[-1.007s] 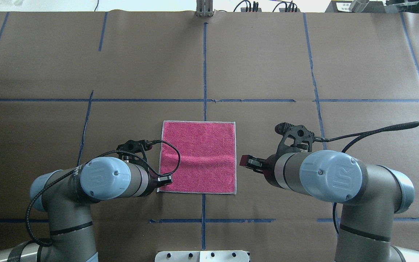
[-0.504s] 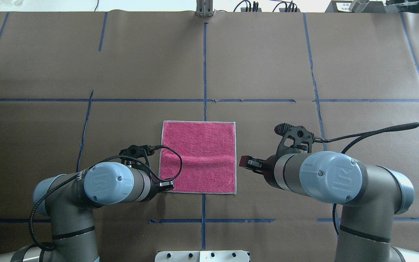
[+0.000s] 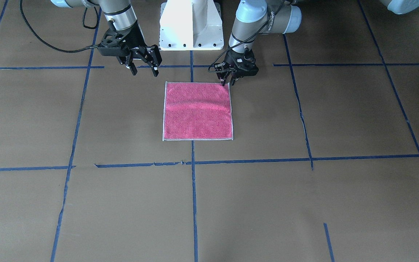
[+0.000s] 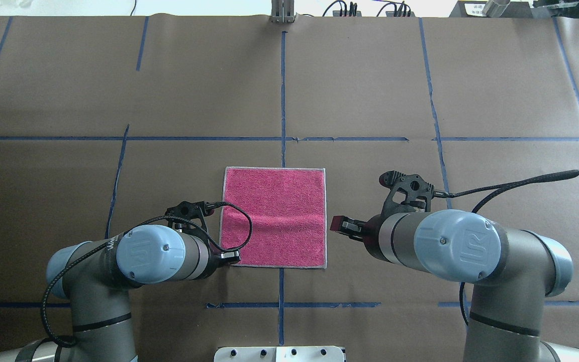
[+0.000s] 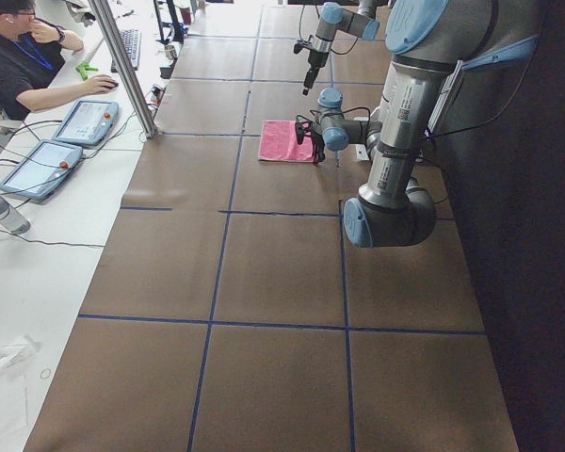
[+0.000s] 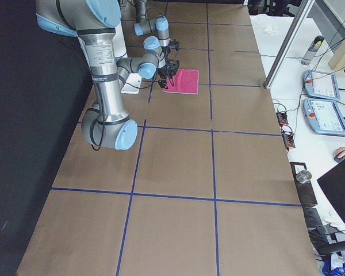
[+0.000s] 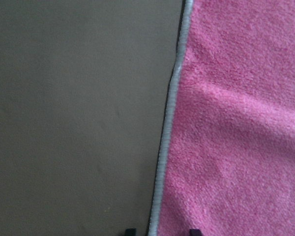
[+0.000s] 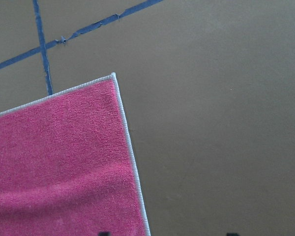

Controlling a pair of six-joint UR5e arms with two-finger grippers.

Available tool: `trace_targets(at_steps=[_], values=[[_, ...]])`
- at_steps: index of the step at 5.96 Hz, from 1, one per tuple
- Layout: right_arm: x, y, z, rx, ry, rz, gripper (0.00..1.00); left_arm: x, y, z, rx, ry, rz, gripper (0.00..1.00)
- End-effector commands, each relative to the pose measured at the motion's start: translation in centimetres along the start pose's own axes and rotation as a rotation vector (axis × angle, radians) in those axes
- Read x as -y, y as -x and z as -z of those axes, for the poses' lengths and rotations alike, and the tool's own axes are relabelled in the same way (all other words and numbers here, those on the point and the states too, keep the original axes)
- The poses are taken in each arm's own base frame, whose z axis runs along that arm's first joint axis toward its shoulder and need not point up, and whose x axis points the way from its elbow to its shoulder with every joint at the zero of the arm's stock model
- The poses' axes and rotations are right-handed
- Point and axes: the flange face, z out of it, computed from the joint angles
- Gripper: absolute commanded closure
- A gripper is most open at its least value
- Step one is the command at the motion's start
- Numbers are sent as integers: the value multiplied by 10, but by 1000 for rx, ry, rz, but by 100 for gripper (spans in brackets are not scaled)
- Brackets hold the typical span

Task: Fold towel twice with both arms
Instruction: 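Grasp the near corner by the left gripper while the right gripper grasps the other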

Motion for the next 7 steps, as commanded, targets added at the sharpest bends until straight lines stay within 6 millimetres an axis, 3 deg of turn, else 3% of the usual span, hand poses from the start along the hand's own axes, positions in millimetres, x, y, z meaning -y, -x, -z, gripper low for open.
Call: trace_targets(at_steps=[1, 2, 3, 4, 5, 7], values=[[0, 0, 0, -1, 0, 0, 16, -1, 0, -1, 2, 3, -1, 59], [0, 0, 0, -1, 0, 0, 16, -6, 0, -4, 6, 10, -6, 59], [1, -1, -1, -2, -1, 1, 16, -7, -4, -3, 0, 11, -7, 71], [1, -1, -1, -2, 0, 1, 16, -7, -4, -3, 0, 11, -7, 93], [1, -1, -1, -4, -2, 1, 16, -8, -5, -2, -3, 11, -8, 100], [-4, -1, -2, -4, 4, 3, 16, -3, -9, 7, -21, 2, -6, 100]])
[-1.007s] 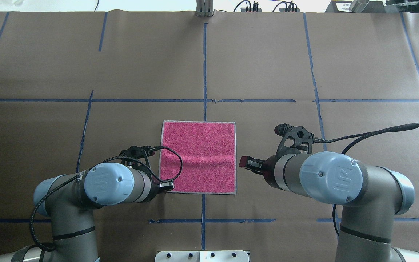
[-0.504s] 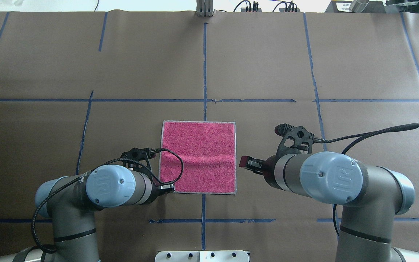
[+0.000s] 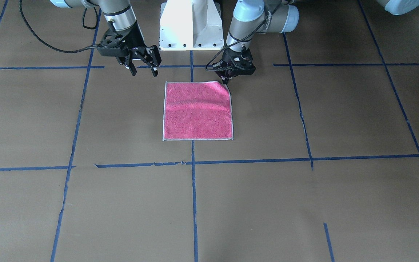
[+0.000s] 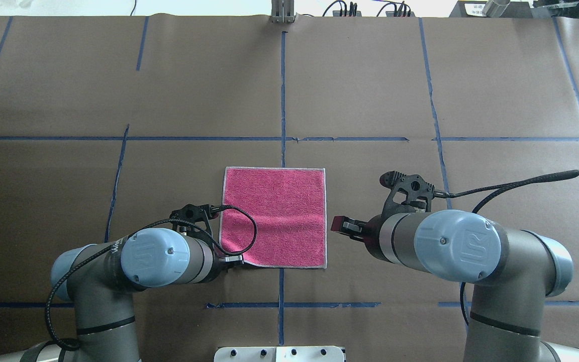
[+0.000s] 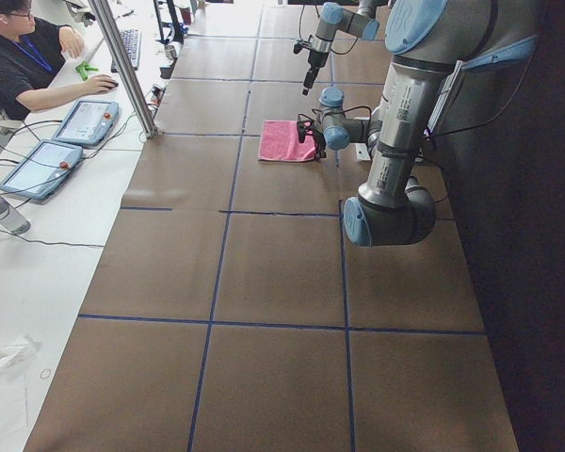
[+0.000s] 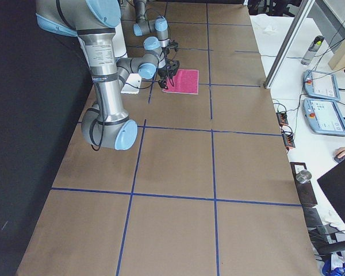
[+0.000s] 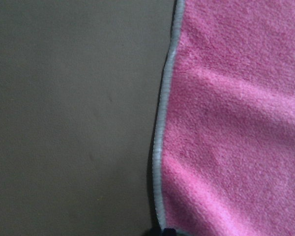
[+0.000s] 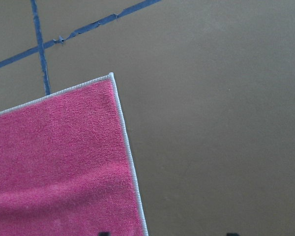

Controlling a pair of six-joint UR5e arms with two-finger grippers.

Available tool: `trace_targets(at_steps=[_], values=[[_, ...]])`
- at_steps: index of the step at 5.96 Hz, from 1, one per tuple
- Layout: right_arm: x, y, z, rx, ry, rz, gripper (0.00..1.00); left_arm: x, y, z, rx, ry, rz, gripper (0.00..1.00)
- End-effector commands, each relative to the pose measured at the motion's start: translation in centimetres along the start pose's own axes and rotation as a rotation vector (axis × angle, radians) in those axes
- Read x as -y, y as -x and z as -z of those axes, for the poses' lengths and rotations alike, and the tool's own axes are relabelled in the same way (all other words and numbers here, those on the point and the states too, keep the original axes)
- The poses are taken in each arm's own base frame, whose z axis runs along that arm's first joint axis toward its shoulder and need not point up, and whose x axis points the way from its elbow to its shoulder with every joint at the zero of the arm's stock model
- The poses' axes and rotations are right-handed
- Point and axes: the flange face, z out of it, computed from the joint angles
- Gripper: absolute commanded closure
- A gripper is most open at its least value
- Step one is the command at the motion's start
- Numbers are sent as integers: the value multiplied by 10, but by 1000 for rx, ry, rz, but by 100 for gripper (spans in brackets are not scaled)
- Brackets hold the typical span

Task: Fold towel twice with both arms
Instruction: 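Grasp the near corner by the left gripper while the right gripper grasps the other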

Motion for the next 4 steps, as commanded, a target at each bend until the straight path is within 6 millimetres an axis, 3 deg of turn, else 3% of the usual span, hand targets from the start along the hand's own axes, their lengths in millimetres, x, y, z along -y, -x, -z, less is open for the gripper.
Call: trace_targets(at_steps=[1, 2, 4], values=[[-23, 1, -8, -7, 12, -11, 16, 10, -2, 11, -15, -15, 4, 100], [-45, 0, -19, -25, 17, -51, 20, 15, 0, 12, -16, -21, 7, 100], [-75, 20, -58, -62, -5, -172, 28, 17, 1, 13, -16, -25, 9, 100]])
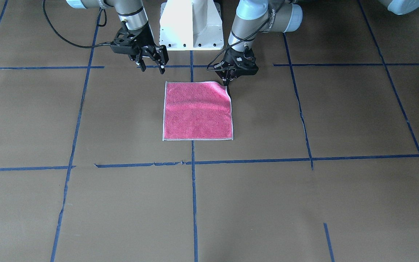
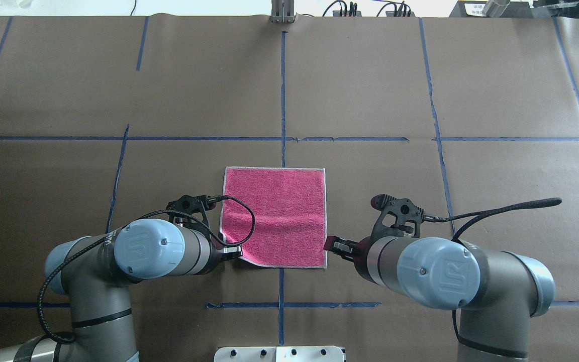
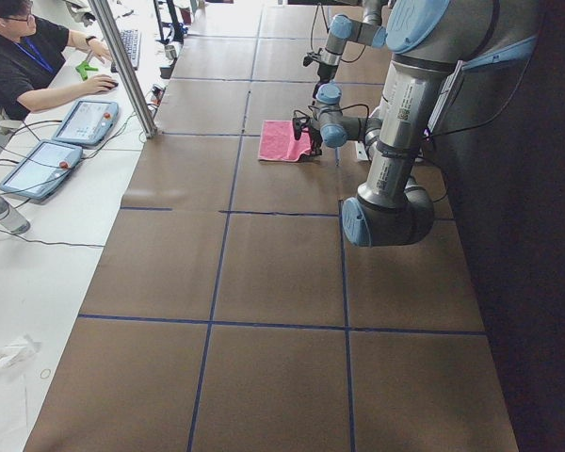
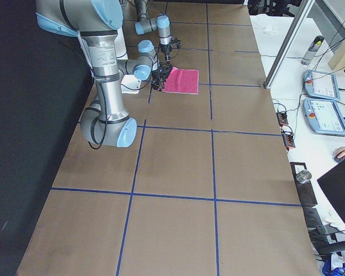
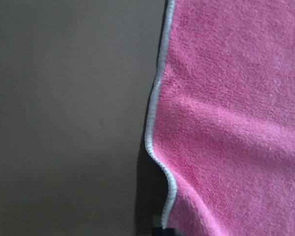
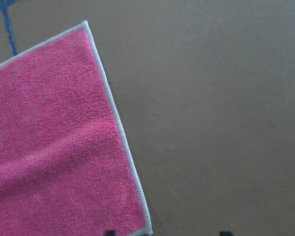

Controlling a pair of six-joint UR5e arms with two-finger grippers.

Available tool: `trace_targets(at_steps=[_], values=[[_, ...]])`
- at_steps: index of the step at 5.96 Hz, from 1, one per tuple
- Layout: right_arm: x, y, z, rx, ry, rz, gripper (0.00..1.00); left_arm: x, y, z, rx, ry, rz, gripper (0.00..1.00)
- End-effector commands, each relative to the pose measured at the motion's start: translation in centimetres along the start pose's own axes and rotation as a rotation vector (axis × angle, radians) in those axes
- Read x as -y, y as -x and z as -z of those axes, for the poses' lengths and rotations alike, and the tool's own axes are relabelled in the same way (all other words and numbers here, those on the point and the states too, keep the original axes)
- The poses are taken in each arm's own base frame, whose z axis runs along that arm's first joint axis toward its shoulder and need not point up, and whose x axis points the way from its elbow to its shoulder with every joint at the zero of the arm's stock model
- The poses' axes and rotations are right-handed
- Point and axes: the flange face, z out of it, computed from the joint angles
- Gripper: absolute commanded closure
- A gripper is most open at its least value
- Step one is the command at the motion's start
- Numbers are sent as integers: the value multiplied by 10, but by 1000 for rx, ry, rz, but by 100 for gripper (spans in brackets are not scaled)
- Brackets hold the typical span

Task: Fold towel twice with both arms
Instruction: 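Grasp the near corner by the left gripper while the right gripper grasps the other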

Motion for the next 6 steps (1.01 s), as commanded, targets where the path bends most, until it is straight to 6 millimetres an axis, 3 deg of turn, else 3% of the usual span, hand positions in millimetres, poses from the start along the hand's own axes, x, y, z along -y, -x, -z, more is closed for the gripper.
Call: trace_targets(at_steps=[1, 3, 6], values=[[-19, 18, -22, -34, -15, -73, 31, 1, 0, 1, -2, -3, 1, 100], [-17, 19, -24, -41, -20, -73, 38, 1, 0, 4, -6, -1, 0, 100], [-22, 29, -41, -58, -27, -75, 39, 1, -1, 5, -9, -1, 0, 100]])
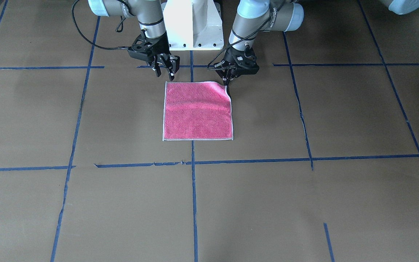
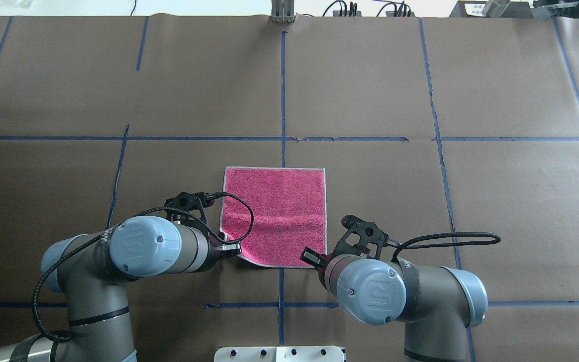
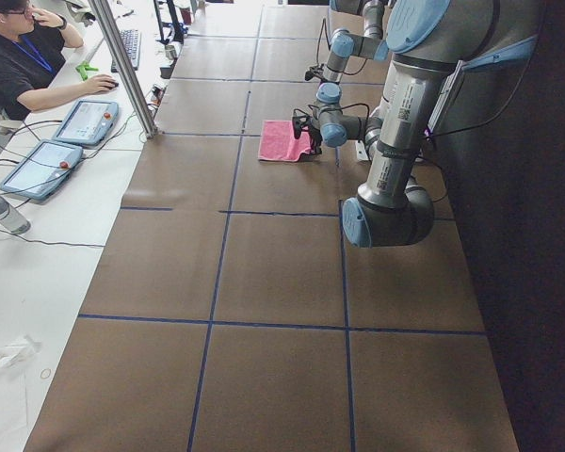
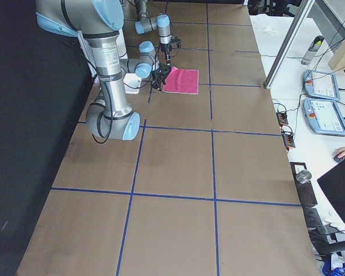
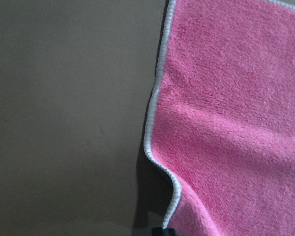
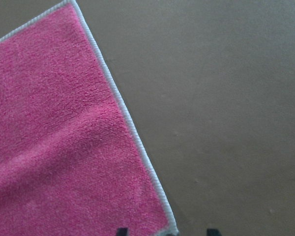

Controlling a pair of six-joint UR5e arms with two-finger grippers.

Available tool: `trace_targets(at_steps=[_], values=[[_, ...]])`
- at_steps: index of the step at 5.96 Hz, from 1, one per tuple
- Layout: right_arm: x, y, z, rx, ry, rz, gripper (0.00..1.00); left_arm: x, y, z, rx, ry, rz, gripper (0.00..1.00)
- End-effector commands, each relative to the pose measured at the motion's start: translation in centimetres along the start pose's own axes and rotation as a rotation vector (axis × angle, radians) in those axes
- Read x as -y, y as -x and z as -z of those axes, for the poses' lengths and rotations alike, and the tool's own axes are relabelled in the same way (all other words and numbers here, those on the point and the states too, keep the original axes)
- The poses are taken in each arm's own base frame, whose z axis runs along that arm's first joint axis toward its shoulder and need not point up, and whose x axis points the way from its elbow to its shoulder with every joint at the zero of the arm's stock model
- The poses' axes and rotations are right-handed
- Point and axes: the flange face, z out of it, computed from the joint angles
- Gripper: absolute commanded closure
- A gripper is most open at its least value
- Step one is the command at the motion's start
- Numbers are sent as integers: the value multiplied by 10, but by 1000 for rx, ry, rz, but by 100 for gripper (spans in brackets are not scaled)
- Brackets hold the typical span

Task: Fold towel twice with both arms
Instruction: 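Lift both near corners of the towel with both grippers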

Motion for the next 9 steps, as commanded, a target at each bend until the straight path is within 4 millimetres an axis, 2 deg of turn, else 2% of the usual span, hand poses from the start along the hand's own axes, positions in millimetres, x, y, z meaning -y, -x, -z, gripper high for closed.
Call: trace_targets(at_steps=[1, 3, 5, 7, 9], values=[[-1, 1, -11, -17, -9, 1, 40, 0, -1, 3, -5, 0, -1, 100], [1, -1, -20, -33, -18, 2, 41, -1, -1, 5, -8, 0, -1, 100], [-2, 8, -19, -24, -15, -3, 47, -1, -1, 5, -10, 0, -1, 100], [-1, 8, -19, -22, -20, -27, 60, -1, -1, 5, -10, 0, -1, 100], [-1, 6, -22, -31, -23, -27, 61, -1, -1, 5, -10, 0, -1, 100]])
